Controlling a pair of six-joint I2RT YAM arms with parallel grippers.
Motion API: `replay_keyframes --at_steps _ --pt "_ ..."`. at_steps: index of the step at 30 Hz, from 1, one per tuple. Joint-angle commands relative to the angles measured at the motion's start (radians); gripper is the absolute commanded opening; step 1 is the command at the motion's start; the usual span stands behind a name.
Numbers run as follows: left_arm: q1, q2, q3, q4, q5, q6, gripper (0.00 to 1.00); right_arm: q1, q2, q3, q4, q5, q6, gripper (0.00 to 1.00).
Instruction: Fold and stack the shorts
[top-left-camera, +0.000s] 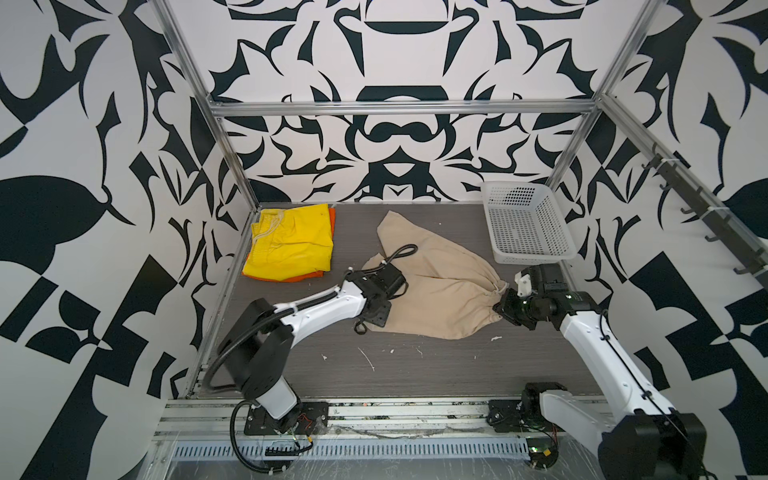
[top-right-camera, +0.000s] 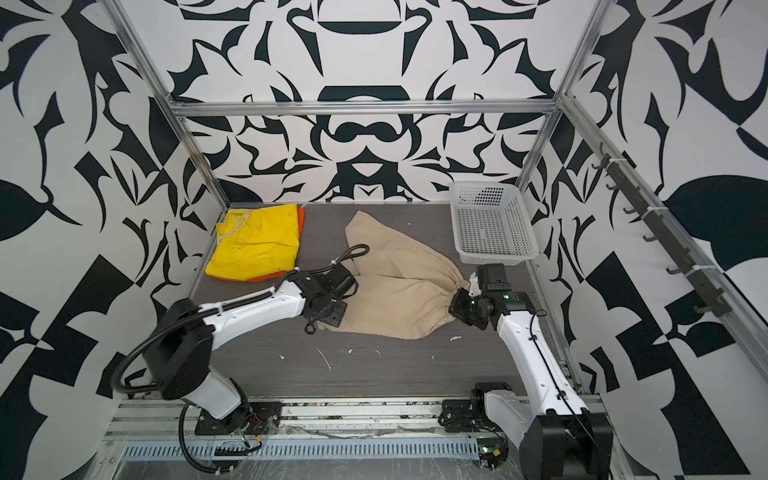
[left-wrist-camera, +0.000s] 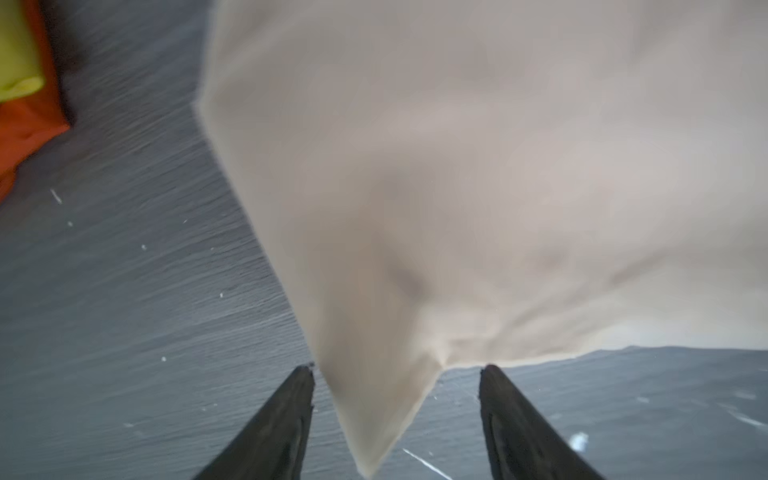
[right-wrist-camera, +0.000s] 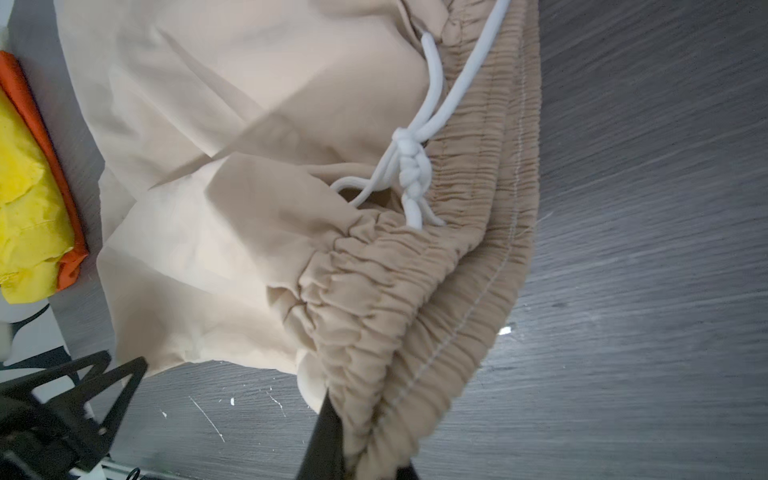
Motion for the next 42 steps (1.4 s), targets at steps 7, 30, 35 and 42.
replay_keyframes --at_steps 7,30,35,42 --pt "0.214 -0.360 -0.284 0.094 0.228 -0.183 0.66 0.001 0.008 0.043 0.011 0.006 -0.028 0.10" --pt "0.193 -0.211 -0.529 0.543 0.361 -0.248 0.56 0.002 -0.010 0.040 0.069 -0.028 -0.020 0.10" --pt "0.152 -0.165 -0.508 0.565 0.389 -0.221 0.58 0.001 -0.017 0.044 0.061 -0.025 -0.024 0.10" --pt "0.121 -0.255 -0.538 0.478 0.389 -0.239 0.60 0.002 -0.010 0.056 0.056 -0.025 -0.031 0.10"
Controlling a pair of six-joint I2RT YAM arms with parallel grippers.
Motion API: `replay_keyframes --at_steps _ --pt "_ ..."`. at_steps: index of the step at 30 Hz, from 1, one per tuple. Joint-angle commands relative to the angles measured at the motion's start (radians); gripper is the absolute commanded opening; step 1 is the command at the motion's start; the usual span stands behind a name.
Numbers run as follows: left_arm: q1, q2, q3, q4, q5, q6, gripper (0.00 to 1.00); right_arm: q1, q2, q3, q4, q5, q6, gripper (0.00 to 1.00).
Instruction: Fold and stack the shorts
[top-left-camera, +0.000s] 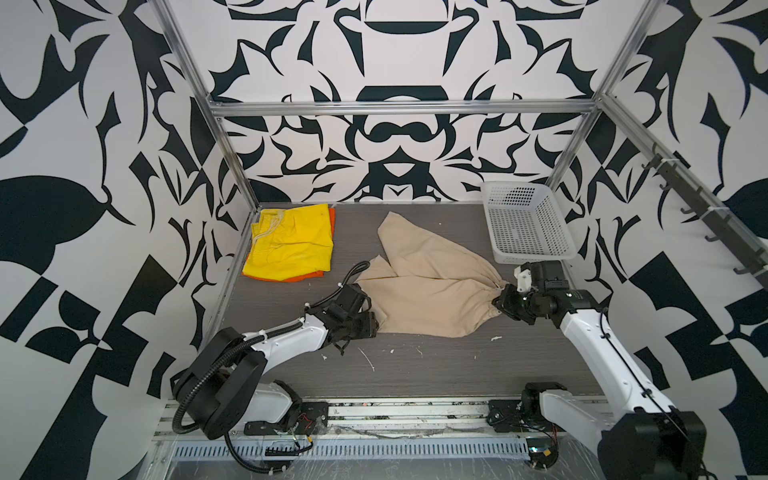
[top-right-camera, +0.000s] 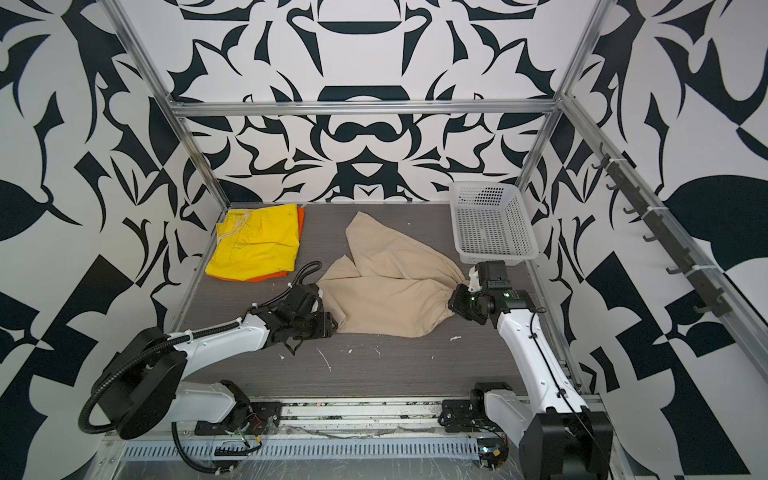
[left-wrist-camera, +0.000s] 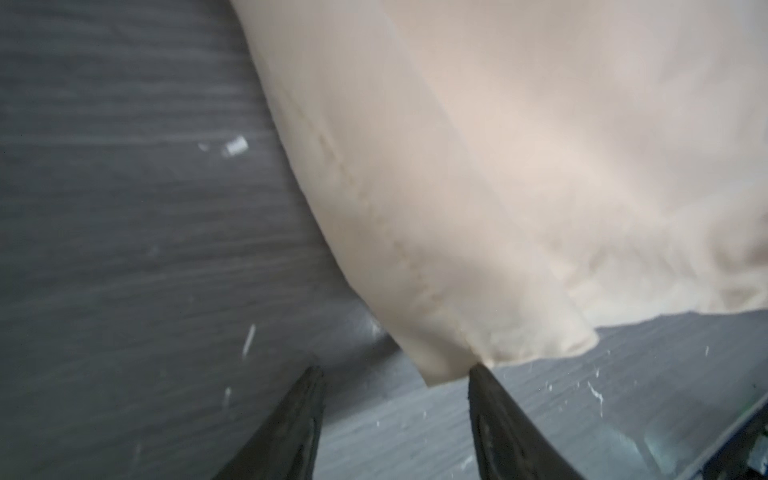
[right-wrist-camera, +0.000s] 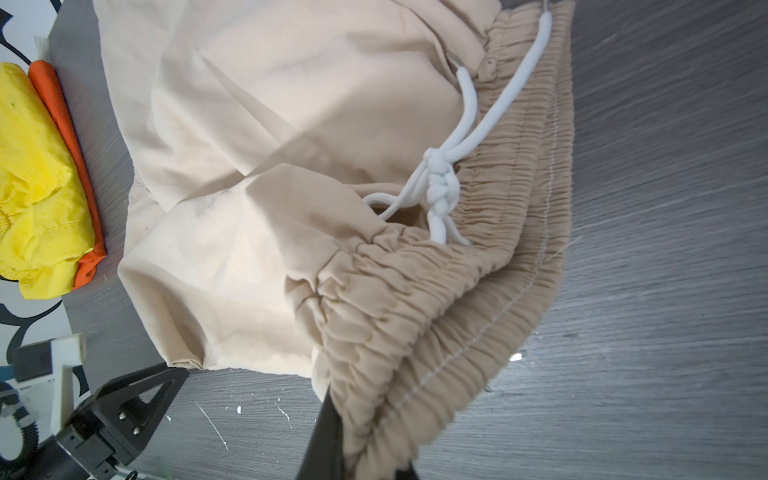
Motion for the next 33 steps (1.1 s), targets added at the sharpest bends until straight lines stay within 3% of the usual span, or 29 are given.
replay_keyframes --at_steps 1,5,10,17,25,30,33 --pt "-0.006 -0.056 -0.032 -0.107 0.006 -0.012 0.60 0.002 -0.017 0.045 0.006 -0.005 -0.012 0.10" --pt "-0.005 -0.116 -0.044 -0.133 -0.004 0.002 0.62 0.002 -0.014 0.044 0.010 -0.008 -0.012 0.10" --pt "-0.005 -0.080 -0.052 -0.071 -0.022 0.005 0.61 0.002 -0.017 0.041 0.015 -0.013 -0.009 0.09" --pt "-0.006 0.095 0.056 -0.100 -0.082 0.061 0.47 0.002 -0.028 0.050 0.005 -0.010 -0.015 0.09" --pt "-0.005 0.054 0.111 -0.216 -0.173 0.142 0.17 0.000 -0.038 0.066 -0.003 0.022 -0.023 0.07" --pt "0.023 0.010 0.224 -0.339 -0.206 0.251 0.12 -0.002 -0.045 0.122 -0.003 0.019 -0.015 0.00" --pt "0.023 0.036 0.404 -0.534 -0.379 0.379 0.11 0.001 -0.034 0.155 0.013 -0.047 -0.013 0.00"
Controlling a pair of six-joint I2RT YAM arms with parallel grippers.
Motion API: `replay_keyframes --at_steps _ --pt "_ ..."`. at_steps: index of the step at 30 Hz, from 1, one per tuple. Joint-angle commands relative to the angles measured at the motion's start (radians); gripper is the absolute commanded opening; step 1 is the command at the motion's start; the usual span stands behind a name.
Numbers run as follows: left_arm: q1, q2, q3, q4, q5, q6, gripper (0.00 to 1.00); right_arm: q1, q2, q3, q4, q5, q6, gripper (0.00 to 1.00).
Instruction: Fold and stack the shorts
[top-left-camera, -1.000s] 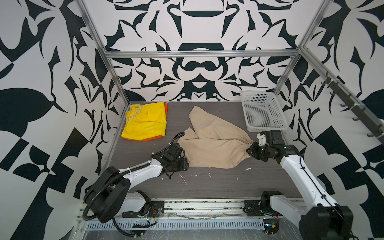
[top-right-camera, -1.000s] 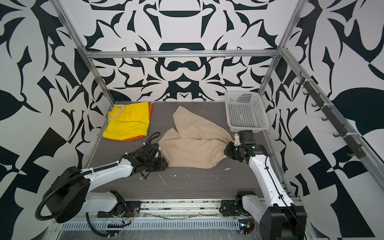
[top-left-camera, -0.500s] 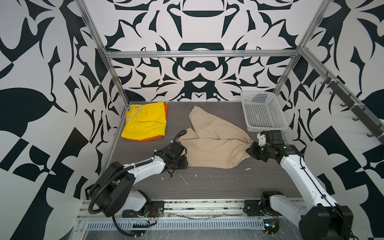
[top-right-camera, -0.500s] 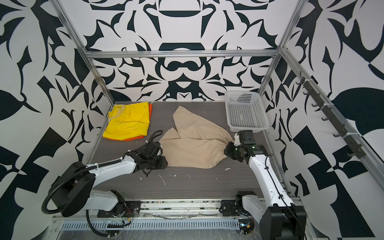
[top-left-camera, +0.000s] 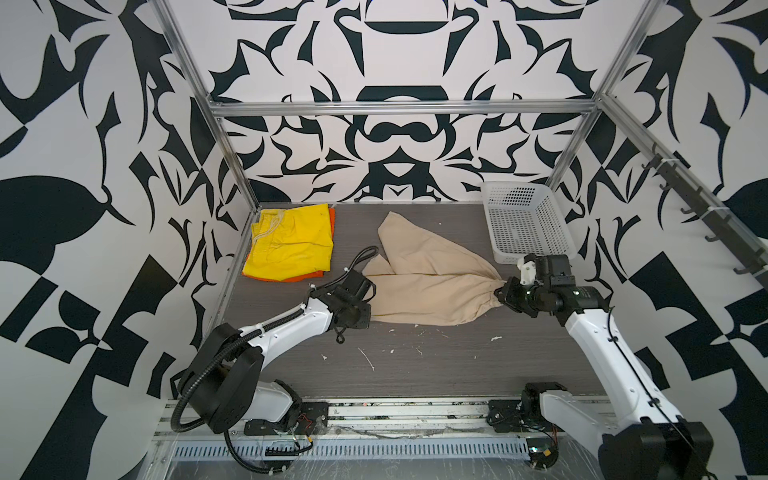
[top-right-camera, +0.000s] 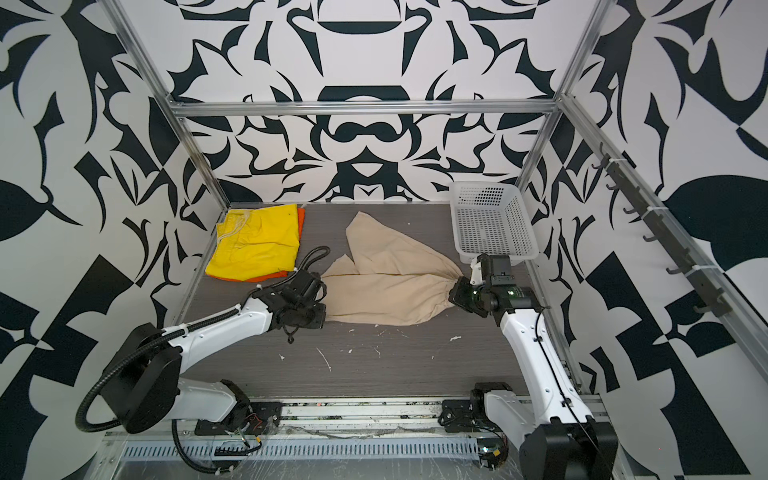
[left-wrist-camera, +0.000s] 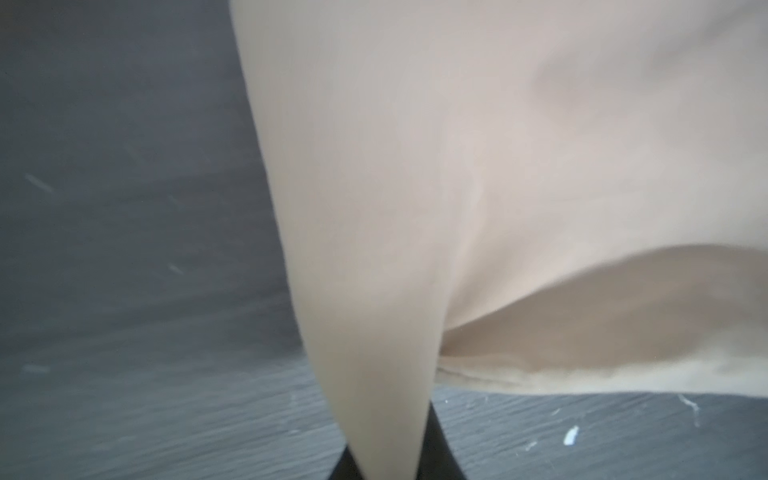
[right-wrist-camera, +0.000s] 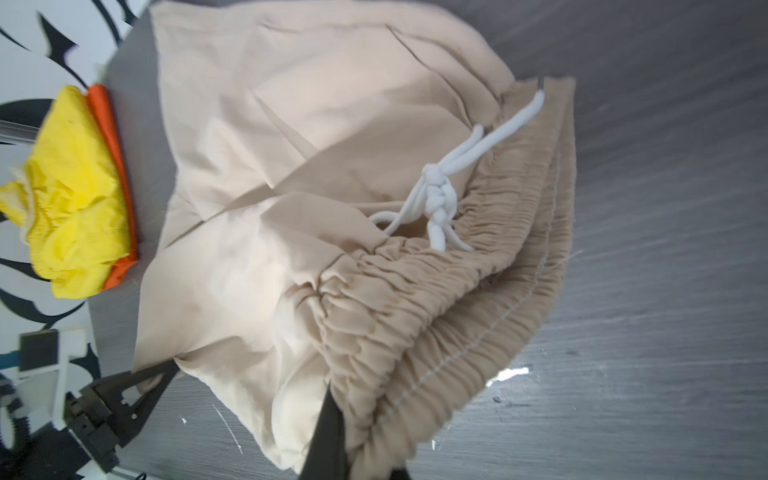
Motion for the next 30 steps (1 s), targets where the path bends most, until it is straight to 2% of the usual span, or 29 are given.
replay_keyframes --at_steps 1,3,5,7,11,16,18,20,22,24,26,30 --pt "0.005 0.009 0.192 -0.247 -0.229 0.189 0.11 0.006 -0.011 0.060 0.061 -0.088 0.008 0.00" --pt "0.005 0.045 0.287 -0.359 -0.355 0.298 0.11 0.029 -0.009 0.050 0.113 -0.150 0.023 0.00" --pt "0.005 0.077 0.345 -0.406 -0.410 0.400 0.12 0.065 -0.009 0.045 0.133 -0.153 0.018 0.00" --pt "-0.002 0.127 0.369 -0.422 -0.357 0.514 0.12 0.075 0.001 0.035 0.115 -0.130 0.014 0.00" --pt "-0.096 0.289 0.392 -0.458 -0.291 0.598 0.13 0.076 0.022 -0.003 0.042 -0.031 0.009 0.00" --pt "-0.238 0.505 0.465 -0.472 -0.257 0.671 0.19 0.075 0.020 -0.088 0.086 -0.065 0.035 0.00" --pt "-0.256 0.546 0.497 -0.458 -0.247 0.675 0.27 0.076 0.017 -0.101 0.091 -0.072 0.037 0.00" --pt "-0.257 0.549 0.517 -0.437 -0.216 0.662 0.41 0.075 0.014 -0.105 0.090 -0.071 0.034 0.00" --pt "-0.256 0.518 0.517 -0.403 -0.179 0.639 0.55 0.076 0.012 -0.103 0.088 -0.075 0.031 0.00" --pt "-0.249 0.472 0.500 -0.365 -0.148 0.605 0.62 0.074 0.012 -0.100 0.090 -0.075 0.029 0.00" --pt "-0.227 0.423 0.481 -0.337 -0.103 0.560 0.68 0.073 0.016 -0.094 0.093 -0.081 0.029 0.00" --pt "-0.140 0.300 0.403 -0.262 0.012 0.429 0.70 0.074 0.017 -0.084 0.102 -0.089 0.029 0.00"
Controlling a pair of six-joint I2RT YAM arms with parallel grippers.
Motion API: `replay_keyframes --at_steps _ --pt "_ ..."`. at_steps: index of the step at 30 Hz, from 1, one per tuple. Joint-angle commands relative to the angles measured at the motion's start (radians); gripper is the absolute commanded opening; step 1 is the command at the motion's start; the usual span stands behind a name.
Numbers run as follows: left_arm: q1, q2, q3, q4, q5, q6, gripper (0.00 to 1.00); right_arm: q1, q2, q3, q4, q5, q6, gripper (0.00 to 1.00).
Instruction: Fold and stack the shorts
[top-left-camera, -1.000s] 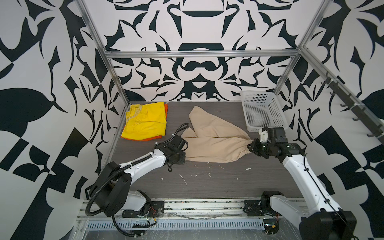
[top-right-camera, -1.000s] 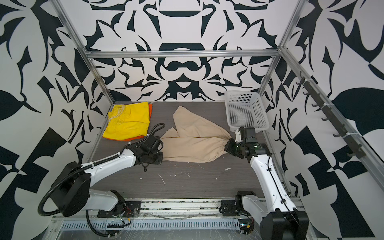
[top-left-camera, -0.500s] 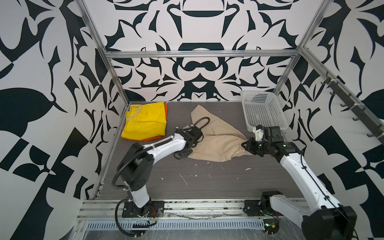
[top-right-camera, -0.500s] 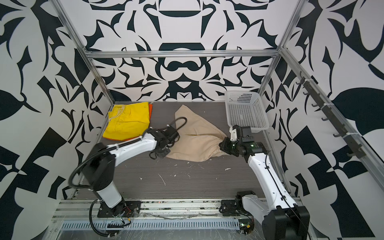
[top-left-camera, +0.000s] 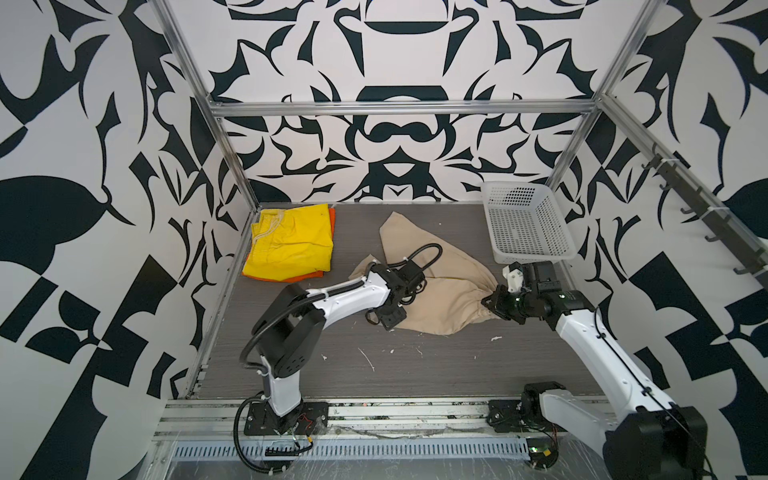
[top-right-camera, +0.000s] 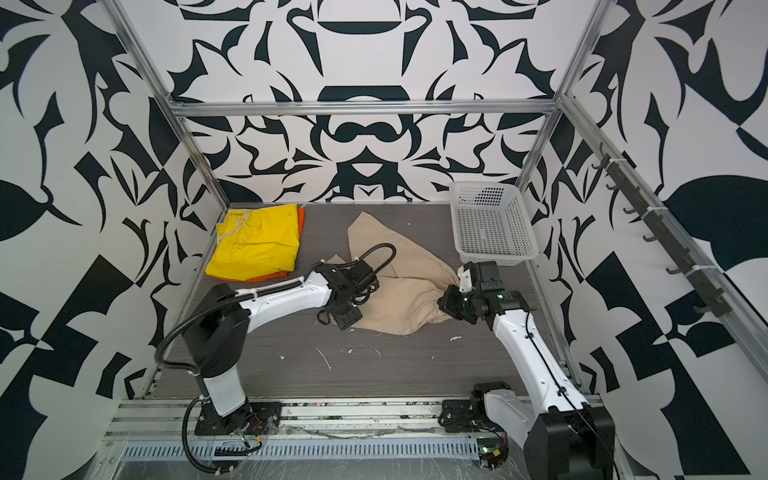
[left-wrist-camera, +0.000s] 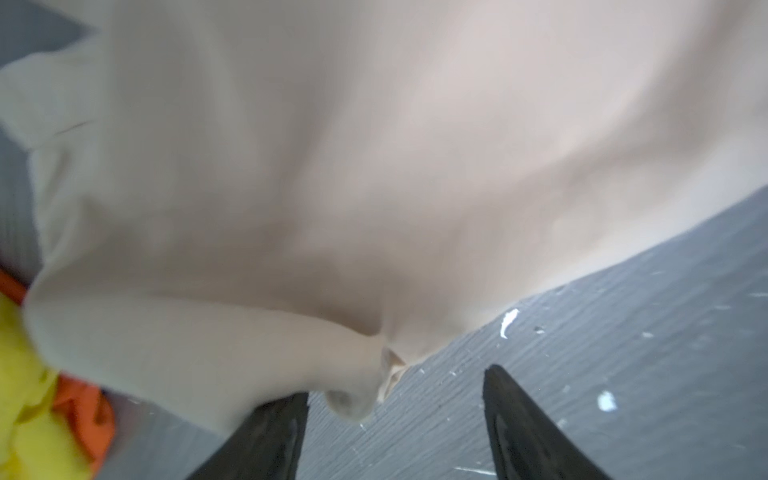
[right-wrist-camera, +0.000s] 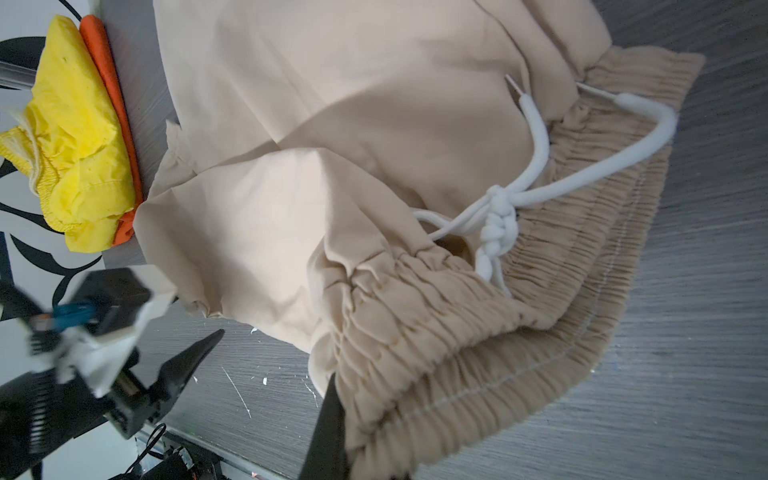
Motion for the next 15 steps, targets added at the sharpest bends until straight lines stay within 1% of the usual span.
replay_keyframes --at_steps 1,3,6,9,13,15 --pt "0.087 -0.125 -0.074 0.061 0.152 -0.150 0.70 -0.002 -0.008 0.030 0.031 -0.018 -0.001 0.00" --pt "0.150 -0.200 -0.139 0.118 0.240 -0.232 0.70 -0.002 -0.007 0.033 0.035 -0.023 -0.001 0.00" --pt "0.258 -0.312 -0.255 0.239 0.368 -0.388 0.70 -0.002 -0.002 0.035 0.042 -0.030 -0.001 0.00" --pt "0.356 -0.406 -0.371 0.349 0.454 -0.541 0.70 -0.002 0.001 0.033 0.048 -0.036 0.001 0.00" --pt "0.449 -0.498 -0.502 0.435 0.515 -0.675 0.70 -0.002 0.003 0.030 0.063 -0.050 0.007 0.00" --pt "0.462 -0.547 -0.536 0.427 0.498 -0.692 0.70 -0.002 0.007 0.033 0.065 -0.049 0.007 0.00"
